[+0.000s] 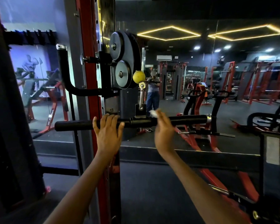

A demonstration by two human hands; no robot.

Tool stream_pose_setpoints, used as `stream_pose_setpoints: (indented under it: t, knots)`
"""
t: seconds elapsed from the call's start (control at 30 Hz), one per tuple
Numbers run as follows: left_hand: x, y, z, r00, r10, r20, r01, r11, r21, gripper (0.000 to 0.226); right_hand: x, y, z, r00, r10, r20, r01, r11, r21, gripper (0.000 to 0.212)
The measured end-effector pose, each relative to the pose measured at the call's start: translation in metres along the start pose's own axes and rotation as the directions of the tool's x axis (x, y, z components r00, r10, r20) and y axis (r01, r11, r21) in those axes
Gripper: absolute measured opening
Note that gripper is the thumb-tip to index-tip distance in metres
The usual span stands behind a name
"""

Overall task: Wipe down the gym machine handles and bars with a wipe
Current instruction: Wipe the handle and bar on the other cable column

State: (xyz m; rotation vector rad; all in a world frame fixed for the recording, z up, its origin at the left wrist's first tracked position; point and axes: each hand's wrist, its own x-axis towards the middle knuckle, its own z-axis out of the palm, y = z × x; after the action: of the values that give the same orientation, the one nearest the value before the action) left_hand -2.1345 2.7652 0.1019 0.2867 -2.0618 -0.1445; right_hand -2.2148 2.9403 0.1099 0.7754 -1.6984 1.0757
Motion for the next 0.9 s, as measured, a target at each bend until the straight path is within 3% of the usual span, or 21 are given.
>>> stream_pose_setpoints:
  t: [0.07, 0.13, 0.2, 0.3, 0.37, 0.43, 0.5, 0.57, 0.67, 0.77, 0.83, 0.9]
  knots:
    - [0.0, -0.002, -0.003, 1.0, 0.014, -0.01, -0.014, 0.999, -0.03, 0.049, -0.005, -0.014, 0.018, 0.952, -0.217, 0.218, 0.243, 0.965, -0.1, 0.045]
    - [-0.002, -0.008, -0.008, 1.0, 0.022, -0.009, -0.022, 0.999, -0.05, 0.048, -0.007, 0.001, 0.014, 0.849, -0.362, 0.385, 0.449, 0.879, -0.162, 0.06]
    - [-0.005, -0.014, -0.01, 1.0, 0.022, 0.001, -0.022, 0.997, -0.072, 0.049, -0.001, 0.03, -0.004, 0.804, -0.415, 0.426, 0.523, 0.835, -0.173, 0.063]
    - [-0.011, -0.017, -0.012, 1.0, 0.015, 0.024, -0.014, 0.997, -0.075, 0.049, 0.007, 0.044, -0.017, 0.954, -0.202, 0.223, 0.234, 0.964, -0.129, 0.052]
    - [-0.014, -0.014, -0.01, 0.999, 0.018, 0.029, -0.016, 0.998, -0.059, 0.048, 0.002, 0.017, -0.006, 0.983, -0.11, 0.145, 0.124, 0.988, -0.089, 0.042]
    - [-0.018, -0.015, -0.008, 0.999, 0.027, 0.017, -0.027, 0.999, -0.037, 0.048, -0.009, -0.014, 0.009, 0.947, -0.233, 0.22, 0.248, 0.968, -0.045, 0.039]
    - [-0.019, -0.015, -0.006, 0.999, 0.033, 0.001, -0.033, 0.999, -0.032, 0.049, -0.016, -0.019, 0.012, 0.866, -0.378, 0.326, 0.412, 0.91, -0.039, 0.04]
    - [-0.019, -0.017, -0.007, 1.0, 0.027, 0.013, -0.026, 0.999, -0.046, 0.05, -0.004, -0.002, 0.001, 0.851, -0.394, 0.348, 0.436, 0.899, -0.048, 0.041]
    - [-0.021, -0.016, -0.008, 0.999, 0.008, 0.034, -0.006, 0.998, -0.056, 0.051, 0.024, 0.031, -0.03, 0.968, -0.139, 0.209, 0.173, 0.972, -0.156, 0.038]
    - [-0.018, -0.004, -0.008, 0.998, -0.034, 0.044, 0.035, 0.999, -0.026, 0.054, 0.052, 0.046, -0.046, 0.988, 0.143, 0.063, -0.121, 0.954, -0.276, 0.027]
    - [-0.01, 0.013, -0.006, 0.997, -0.061, 0.05, 0.06, 0.998, 0.014, 0.057, 0.054, 0.025, -0.033, 0.96, 0.255, 0.114, -0.215, 0.934, -0.285, 0.028]
    - [-0.001, 0.033, -0.002, 0.996, -0.064, 0.065, 0.062, 0.998, 0.03, 0.064, 0.041, -0.003, -0.016, 0.939, 0.19, 0.286, -0.131, 0.968, -0.212, 0.031]
